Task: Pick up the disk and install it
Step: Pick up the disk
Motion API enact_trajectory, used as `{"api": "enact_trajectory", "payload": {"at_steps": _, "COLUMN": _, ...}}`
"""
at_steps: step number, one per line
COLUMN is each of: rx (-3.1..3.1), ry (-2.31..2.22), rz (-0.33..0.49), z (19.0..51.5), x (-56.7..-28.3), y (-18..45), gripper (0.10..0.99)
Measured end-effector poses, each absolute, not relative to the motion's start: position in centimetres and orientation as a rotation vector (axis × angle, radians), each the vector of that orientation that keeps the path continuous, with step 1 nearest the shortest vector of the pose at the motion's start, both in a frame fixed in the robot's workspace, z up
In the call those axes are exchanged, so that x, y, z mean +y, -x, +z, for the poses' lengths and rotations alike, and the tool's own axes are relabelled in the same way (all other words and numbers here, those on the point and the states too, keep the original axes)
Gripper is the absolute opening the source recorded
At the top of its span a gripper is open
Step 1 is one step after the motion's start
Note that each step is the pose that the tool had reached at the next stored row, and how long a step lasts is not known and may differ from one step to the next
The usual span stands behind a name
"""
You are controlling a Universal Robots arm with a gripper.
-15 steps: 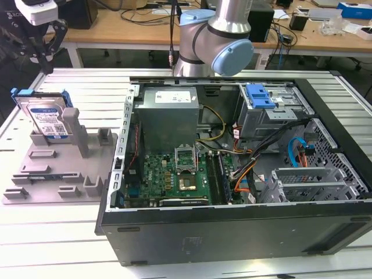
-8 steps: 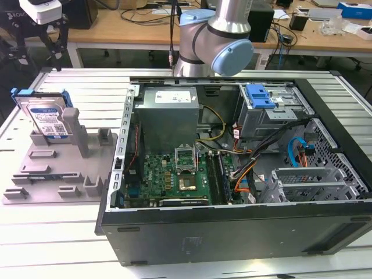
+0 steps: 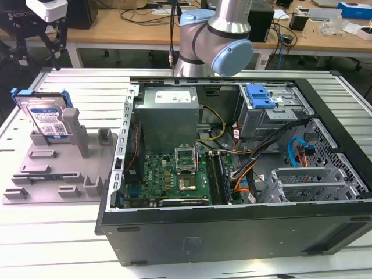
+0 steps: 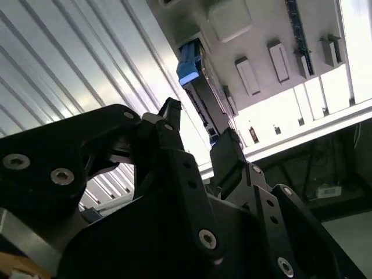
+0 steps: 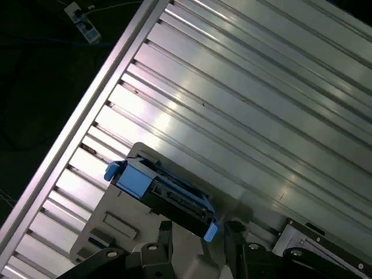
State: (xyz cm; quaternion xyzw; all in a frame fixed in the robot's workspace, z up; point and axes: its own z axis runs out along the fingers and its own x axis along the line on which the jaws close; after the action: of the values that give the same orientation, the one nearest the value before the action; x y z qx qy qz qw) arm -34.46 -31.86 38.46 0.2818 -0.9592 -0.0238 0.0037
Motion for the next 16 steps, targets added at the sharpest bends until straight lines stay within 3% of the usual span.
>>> {"api": "enact_trajectory", "payload": {"at_steps": 16, "rx": -2.710, "ry": -1.551, "rz": -0.070, "z": 38.19, "x": -31.77, "y": 34.46, "gripper": 0.482}}
